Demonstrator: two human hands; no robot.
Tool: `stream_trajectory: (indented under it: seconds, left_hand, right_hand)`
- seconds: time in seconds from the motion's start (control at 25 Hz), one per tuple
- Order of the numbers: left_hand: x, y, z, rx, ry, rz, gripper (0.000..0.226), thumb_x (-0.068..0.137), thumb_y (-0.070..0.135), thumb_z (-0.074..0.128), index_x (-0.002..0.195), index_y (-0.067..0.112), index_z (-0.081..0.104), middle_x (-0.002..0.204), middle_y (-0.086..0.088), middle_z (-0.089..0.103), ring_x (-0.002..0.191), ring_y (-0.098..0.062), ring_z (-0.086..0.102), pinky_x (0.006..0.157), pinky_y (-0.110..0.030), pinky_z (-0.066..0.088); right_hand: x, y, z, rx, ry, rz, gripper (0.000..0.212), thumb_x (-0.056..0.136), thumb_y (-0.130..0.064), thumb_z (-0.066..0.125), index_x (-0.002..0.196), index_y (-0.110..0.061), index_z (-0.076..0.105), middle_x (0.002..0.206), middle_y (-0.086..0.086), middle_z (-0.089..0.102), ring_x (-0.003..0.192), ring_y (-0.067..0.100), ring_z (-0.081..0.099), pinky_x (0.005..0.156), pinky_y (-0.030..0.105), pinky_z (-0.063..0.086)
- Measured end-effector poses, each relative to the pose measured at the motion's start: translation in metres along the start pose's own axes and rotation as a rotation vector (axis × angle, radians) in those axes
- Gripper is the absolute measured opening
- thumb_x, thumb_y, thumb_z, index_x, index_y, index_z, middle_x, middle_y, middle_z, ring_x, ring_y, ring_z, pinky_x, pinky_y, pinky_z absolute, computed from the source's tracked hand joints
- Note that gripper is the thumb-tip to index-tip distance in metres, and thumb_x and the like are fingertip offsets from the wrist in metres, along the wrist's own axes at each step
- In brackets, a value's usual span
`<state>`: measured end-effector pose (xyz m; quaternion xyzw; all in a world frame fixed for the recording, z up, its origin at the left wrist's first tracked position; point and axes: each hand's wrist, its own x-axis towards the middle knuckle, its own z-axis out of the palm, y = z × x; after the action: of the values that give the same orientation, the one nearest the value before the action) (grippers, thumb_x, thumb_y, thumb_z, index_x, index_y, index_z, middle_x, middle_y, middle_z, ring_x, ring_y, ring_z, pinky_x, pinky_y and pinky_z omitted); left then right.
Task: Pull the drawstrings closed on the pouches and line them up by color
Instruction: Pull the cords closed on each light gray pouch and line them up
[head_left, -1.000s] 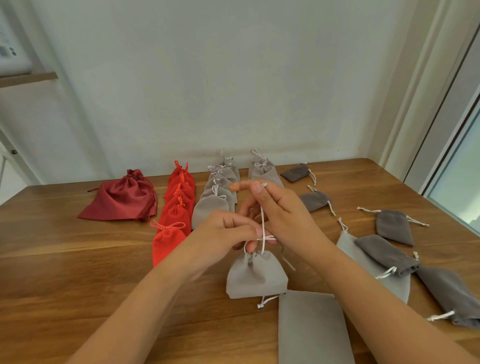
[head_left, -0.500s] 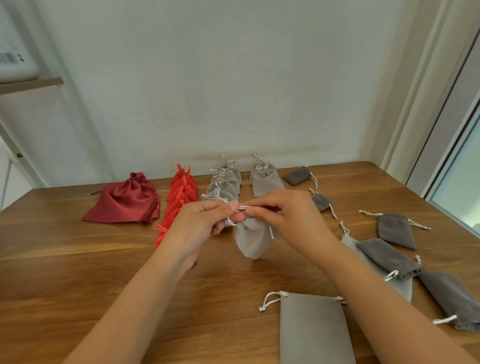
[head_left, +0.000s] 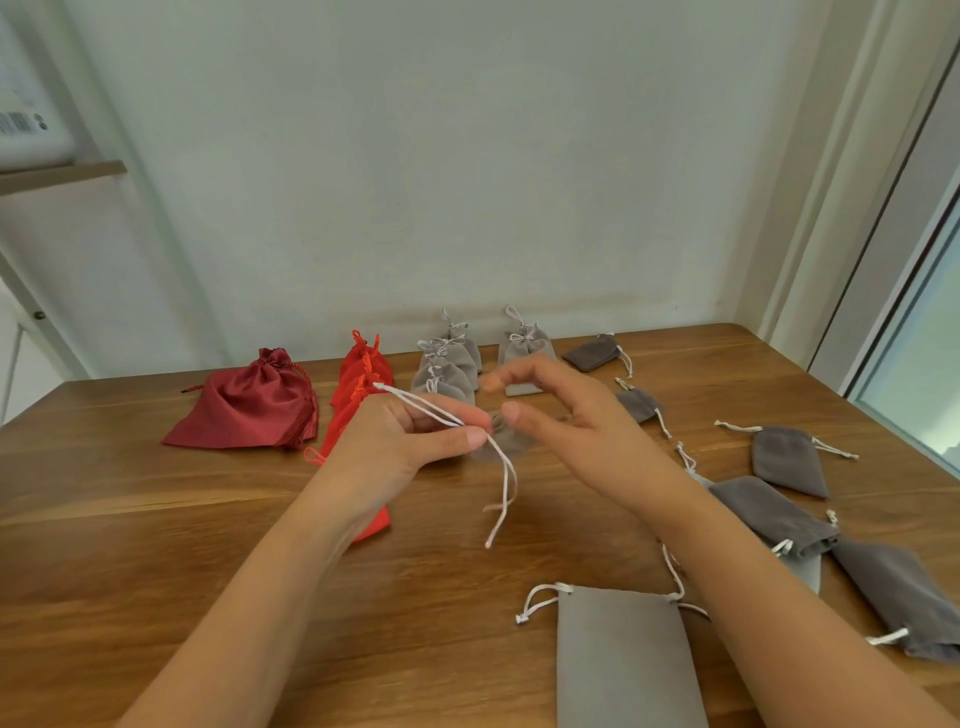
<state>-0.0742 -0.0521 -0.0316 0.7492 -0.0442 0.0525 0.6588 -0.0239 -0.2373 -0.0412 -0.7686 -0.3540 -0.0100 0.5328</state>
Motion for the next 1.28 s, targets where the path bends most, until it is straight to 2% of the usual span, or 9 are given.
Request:
stream_trajectory:
  seconds: [0.12, 0.24, 0.44, 0.6, 0.8, 0.92, 1.08, 1.16, 1.28]
  left_hand:
    - [-0.002, 0.001, -0.001, 0.206, 0.021, 0.111, 0.013, 0.072, 0.006, 0.077, 0.077, 0.018, 0.077, 0.081, -0.004, 0.074, 0.080, -0.020, 0.069, 0.077, -0.029, 0.053]
    - [0.000, -0.006, 0.003, 0.377, 0.130, 0.213, 0.018, 0.076, 0.007, 0.076, 0.078, 0.025, 0.075, 0.077, 0.004, 0.072, 0.075, -0.023, 0.064, 0.069, -0.033, 0.050]
    - [0.001, -0.018, 0.006, 0.550, 0.288, 0.361, 0.020, 0.079, 0.021, 0.074, 0.085, 0.039, 0.068, 0.072, 0.016, 0.066, 0.076, 0.002, 0.060, 0.068, -0.010, 0.044]
    - [0.000, -0.022, 0.005, 0.634, 0.344, 0.479, 0.008, 0.075, 0.034, 0.071, 0.082, 0.037, 0.067, 0.066, 0.015, 0.046, 0.069, 0.001, 0.046, 0.064, -0.008, 0.033]
    - [0.001, -0.024, 0.004, 0.605, 0.336, 0.605, 0.011, 0.078, 0.040, 0.065, 0.085, 0.032, 0.066, 0.078, 0.023, 0.055, 0.076, 0.003, 0.047, 0.068, -0.008, 0.036]
    - [0.002, -0.026, 0.005, 0.575, 0.303, 0.659, 0.012, 0.078, 0.036, 0.067, 0.086, 0.027, 0.069, 0.079, 0.013, 0.061, 0.079, -0.003, 0.054, 0.069, -0.014, 0.042]
    - [0.002, -0.027, 0.009, 0.432, 0.264, 0.635, 0.016, 0.077, 0.033, 0.068, 0.085, 0.021, 0.074, 0.083, 0.010, 0.069, 0.082, -0.006, 0.064, 0.072, -0.019, 0.049]
    - [0.002, -0.025, 0.010, 0.384, 0.302, 0.587, 0.009, 0.075, 0.032, 0.072, 0.083, 0.028, 0.073, 0.084, 0.012, 0.070, 0.082, -0.002, 0.064, 0.073, -0.012, 0.046]
    - [0.003, -0.024, 0.010, 0.451, 0.365, 0.561, 0.005, 0.076, 0.029, 0.072, 0.081, 0.031, 0.072, 0.079, 0.017, 0.068, 0.082, 0.000, 0.062, 0.074, -0.010, 0.043]
  right_hand:
    - [0.000, 0.003, 0.003, -0.121, -0.120, 0.046, 0.017, 0.093, -0.024, 0.059, 0.107, -0.030, 0.066, 0.101, -0.017, 0.067, 0.099, -0.004, 0.059, 0.085, 0.015, 0.047]
    - [0.001, 0.003, 0.005, -0.216, -0.051, 0.054, 0.012, 0.091, -0.027, 0.061, 0.101, -0.030, 0.067, 0.092, -0.016, 0.068, 0.090, -0.004, 0.059, 0.077, 0.013, 0.047]
    - [-0.001, 0.003, 0.013, -0.184, 0.066, -0.022, 0.005, 0.087, -0.023, 0.068, 0.091, -0.024, 0.070, 0.083, -0.012, 0.068, 0.083, -0.001, 0.060, 0.074, 0.014, 0.046]
    - [0.002, 0.006, 0.012, 0.081, 0.060, 0.099, 0.007, 0.089, -0.022, 0.064, 0.086, -0.021, 0.071, 0.080, -0.004, 0.070, 0.077, 0.005, 0.063, 0.073, 0.017, 0.049]
    - [0.005, 0.008, 0.011, 0.332, -0.050, 0.214, 0.024, 0.087, -0.017, 0.064, 0.111, -0.018, 0.069, 0.106, 0.001, 0.072, 0.101, 0.016, 0.067, 0.089, 0.028, 0.054]
    - [0.004, 0.005, 0.008, 0.333, -0.003, 0.207, 0.021, 0.083, -0.015, 0.068, 0.102, -0.012, 0.074, 0.099, 0.001, 0.074, 0.099, 0.013, 0.068, 0.092, 0.027, 0.052]
    - [0.002, 0.003, 0.006, 0.212, 0.062, 0.201, 0.010, 0.080, -0.016, 0.071, 0.089, -0.018, 0.075, 0.085, -0.002, 0.074, 0.083, 0.011, 0.068, 0.079, 0.022, 0.055]
    - [0.002, 0.002, 0.008, 0.002, 0.127, 0.142, 0.009, 0.086, -0.017, 0.067, 0.082, -0.026, 0.069, 0.076, -0.009, 0.067, 0.074, 0.001, 0.060, 0.069, 0.014, 0.048]
    - [0.003, 0.003, 0.004, -0.306, 0.194, 0.086, 0.008, 0.092, -0.019, 0.059, 0.086, -0.024, 0.061, 0.077, -0.016, 0.057, 0.073, -0.007, 0.052, 0.063, 0.007, 0.039]
